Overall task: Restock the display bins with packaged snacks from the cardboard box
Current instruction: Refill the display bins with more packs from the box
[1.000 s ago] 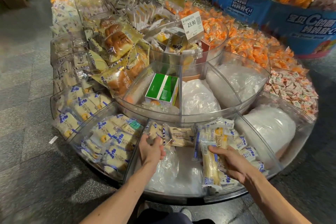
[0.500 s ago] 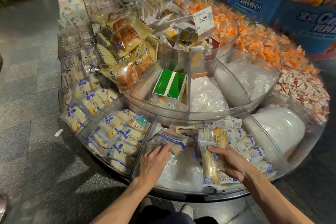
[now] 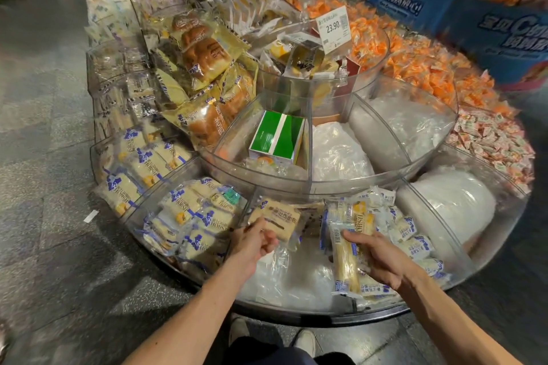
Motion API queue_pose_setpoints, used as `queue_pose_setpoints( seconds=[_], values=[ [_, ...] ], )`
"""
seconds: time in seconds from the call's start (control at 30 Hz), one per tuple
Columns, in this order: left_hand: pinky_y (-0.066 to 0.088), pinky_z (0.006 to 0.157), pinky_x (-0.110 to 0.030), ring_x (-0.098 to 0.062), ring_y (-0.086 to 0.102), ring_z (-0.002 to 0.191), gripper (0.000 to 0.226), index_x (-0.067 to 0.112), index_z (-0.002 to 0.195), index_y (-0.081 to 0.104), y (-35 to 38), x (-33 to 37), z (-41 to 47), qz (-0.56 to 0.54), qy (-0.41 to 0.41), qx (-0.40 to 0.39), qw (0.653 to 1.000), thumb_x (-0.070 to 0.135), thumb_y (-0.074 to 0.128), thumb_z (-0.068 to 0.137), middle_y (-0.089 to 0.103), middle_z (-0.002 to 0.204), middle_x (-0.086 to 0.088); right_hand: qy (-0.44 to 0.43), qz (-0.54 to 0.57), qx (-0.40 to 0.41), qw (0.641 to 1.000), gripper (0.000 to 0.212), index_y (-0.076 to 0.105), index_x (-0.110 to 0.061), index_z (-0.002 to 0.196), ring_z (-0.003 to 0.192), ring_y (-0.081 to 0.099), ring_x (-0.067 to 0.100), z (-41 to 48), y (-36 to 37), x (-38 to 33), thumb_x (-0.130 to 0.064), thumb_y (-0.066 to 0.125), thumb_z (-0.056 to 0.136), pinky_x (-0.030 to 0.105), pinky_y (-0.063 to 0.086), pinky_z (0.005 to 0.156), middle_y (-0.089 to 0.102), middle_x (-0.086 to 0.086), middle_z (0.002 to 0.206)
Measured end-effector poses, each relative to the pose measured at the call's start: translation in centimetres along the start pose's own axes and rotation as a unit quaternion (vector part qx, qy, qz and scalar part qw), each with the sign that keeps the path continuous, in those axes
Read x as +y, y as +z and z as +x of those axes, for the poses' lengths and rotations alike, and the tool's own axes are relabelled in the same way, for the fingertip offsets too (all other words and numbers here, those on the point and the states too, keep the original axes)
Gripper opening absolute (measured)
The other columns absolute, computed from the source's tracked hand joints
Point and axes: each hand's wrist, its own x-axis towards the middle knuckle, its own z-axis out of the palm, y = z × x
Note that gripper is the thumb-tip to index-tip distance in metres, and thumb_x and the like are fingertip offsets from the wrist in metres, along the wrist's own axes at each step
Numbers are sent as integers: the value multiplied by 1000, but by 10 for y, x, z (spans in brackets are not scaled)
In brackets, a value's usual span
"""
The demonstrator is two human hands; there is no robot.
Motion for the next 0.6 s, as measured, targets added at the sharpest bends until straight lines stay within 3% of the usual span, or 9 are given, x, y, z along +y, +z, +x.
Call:
queue_pose_setpoints(
  seconds=[0.07,0.13,0.27,0.3,0.37,0.43,0.47,0.53,0.6],
  values=[
    [55,48,-22,-16,66,59,18,2,100,64,0,-4,6,-46,-49,-15,998,19,58,99,70,70,-9,0,34,-3,999,24,56,14,119,25,52,11,-10,12,-7,4,51,97,17,32,21,68,17,59],
    [57,50,-22,-20,68,75,19,1,109,63,5,-6,12,-104,-74,-24,992,16,56,99,70,89,-15,-8,48,14,999,24,55,9,120,29,55,11,-17,24,-12,8,47,98,17,37,25,67,15,59],
    [61,57,-27,-24,70,85,19,4,107,64,18,-6,17,-127,-81,-15,989,19,58,97,69,105,-22,4,36,-12,999,17,62,9,102,36,61,17,4,0,4,0,67,89,21,42,28,70,18,69],
    [60,54,-26,-22,70,78,22,4,104,65,20,-4,13,-112,-80,-7,990,23,61,96,70,98,-20,3,25,-23,999,29,64,8,105,46,67,20,7,-3,7,-5,76,82,24,50,34,73,20,79],
    [52,43,-20,-13,60,55,28,7,99,64,22,-3,2,-71,-96,17,993,34,67,92,64,77,-11,7,18,-12,1000,45,65,4,116,84,75,28,11,-6,10,-7,78,74,38,64,70,73,22,105],
    [39,37,-17,-9,46,50,31,16,105,58,25,-3,-17,-20,-109,42,993,42,68,91,54,74,-5,0,17,2,1000,57,64,3,123,111,67,35,16,-11,11,-10,83,71,49,52,99,69,22,120],
    [38,38,-19,-10,46,54,36,19,112,52,27,-5,-27,20,-77,52,995,43,68,91,55,81,-4,-3,13,13,1000,63,63,4,123,113,63,39,19,-11,13,-13,89,69,51,49,102,67,25,122],
    [47,50,-22,-13,54,69,43,24,118,45,36,-10,-54,175,58,-5,983,49,67,89,55,104,-3,-9,18,16,1000,66,63,7,120,95,62,40,20,-8,13,-20,93,68,43,53,82,67,28,111],
    [50,69,-25,-11,57,87,49,31,118,44,51,-15,-80,329,170,-140,918,58,68,85,51,116,5,-16,47,18,999,35,62,8,109,63,68,27,18,2,10,-8,79,83,27,55,52,72,23,86]
  ],
)
